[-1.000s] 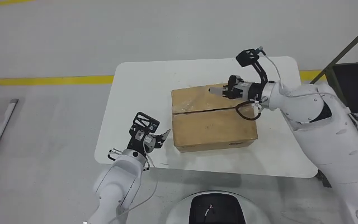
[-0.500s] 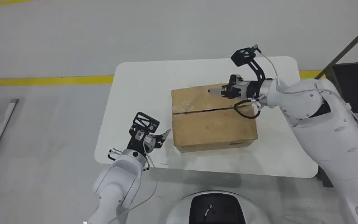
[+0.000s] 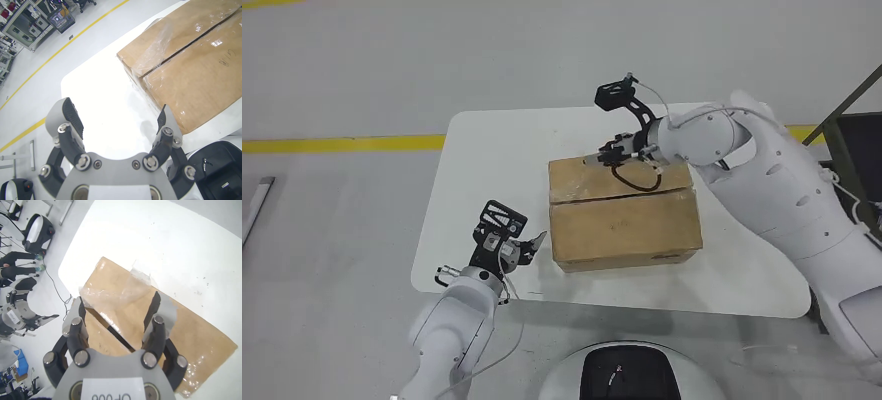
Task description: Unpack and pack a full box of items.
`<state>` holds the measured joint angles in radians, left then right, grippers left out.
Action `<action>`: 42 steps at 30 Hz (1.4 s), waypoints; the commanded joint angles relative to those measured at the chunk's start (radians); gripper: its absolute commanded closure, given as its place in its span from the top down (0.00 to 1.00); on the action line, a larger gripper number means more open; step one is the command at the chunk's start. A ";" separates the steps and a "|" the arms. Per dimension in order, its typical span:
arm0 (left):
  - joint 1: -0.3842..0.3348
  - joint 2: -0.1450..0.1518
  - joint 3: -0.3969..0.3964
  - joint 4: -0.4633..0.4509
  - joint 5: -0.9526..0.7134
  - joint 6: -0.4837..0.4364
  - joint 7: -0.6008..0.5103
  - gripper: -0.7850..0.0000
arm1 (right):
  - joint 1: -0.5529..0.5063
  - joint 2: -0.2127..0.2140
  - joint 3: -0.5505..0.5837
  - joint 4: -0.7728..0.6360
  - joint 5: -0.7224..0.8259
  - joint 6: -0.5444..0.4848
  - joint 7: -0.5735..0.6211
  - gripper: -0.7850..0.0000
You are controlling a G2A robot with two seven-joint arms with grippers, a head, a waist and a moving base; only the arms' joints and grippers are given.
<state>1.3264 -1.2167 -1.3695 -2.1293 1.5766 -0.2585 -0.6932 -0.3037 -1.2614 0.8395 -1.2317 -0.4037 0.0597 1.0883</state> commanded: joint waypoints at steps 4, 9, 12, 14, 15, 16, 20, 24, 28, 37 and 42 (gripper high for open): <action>0.000 0.000 0.000 0.000 0.000 0.000 0.000 1.00 | 0.072 -0.039 -0.085 0.097 -0.007 0.007 0.008 0.62; 0.000 0.000 0.000 0.000 0.000 0.000 0.000 1.00 | 0.127 -0.067 -0.143 0.165 -0.046 0.022 0.024 0.61; 0.000 0.000 0.000 0.000 0.000 0.000 0.000 1.00 | 0.145 -0.081 -0.163 0.193 -0.050 0.015 0.031 0.74; 0.000 0.000 0.000 0.000 0.000 0.000 0.000 1.00 | 0.156 -0.089 -0.176 0.210 -0.058 0.008 0.036 0.71; 0.000 0.000 0.000 0.000 0.000 0.000 0.000 1.00 | 0.161 -0.093 -0.181 0.218 -0.062 0.005 0.035 0.71; 0.000 0.000 0.000 0.000 0.000 0.000 0.000 1.00 | 0.165 -0.097 -0.187 0.227 -0.065 0.004 0.036 0.66; 0.000 0.000 0.000 0.000 0.000 0.000 0.000 1.00 | 0.177 -0.112 -0.209 0.265 -0.079 -0.011 0.037 0.46; 0.000 0.000 0.000 0.000 0.000 0.000 0.000 1.00 | 0.184 -0.127 -0.223 0.301 -0.081 -0.024 0.031 0.17; 0.000 0.000 0.000 0.000 0.000 0.000 0.000 1.00 | 0.192 -0.138 -0.224 0.320 -0.085 -0.017 0.012 0.00; 0.009 -0.001 0.001 -0.004 -0.016 0.002 0.023 1.00 | 0.155 -0.134 -0.158 0.248 -0.054 0.030 -0.093 0.00; 0.013 -0.002 -0.010 -0.032 -0.098 0.001 0.021 1.00 | 0.110 -0.122 -0.110 0.144 -0.046 0.071 -0.135 0.00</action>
<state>1.3394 -1.2186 -1.3764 -2.1541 1.5016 -0.2573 -0.6686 -0.1832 -1.3857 0.7185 -1.0634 -0.4538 0.1235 0.9605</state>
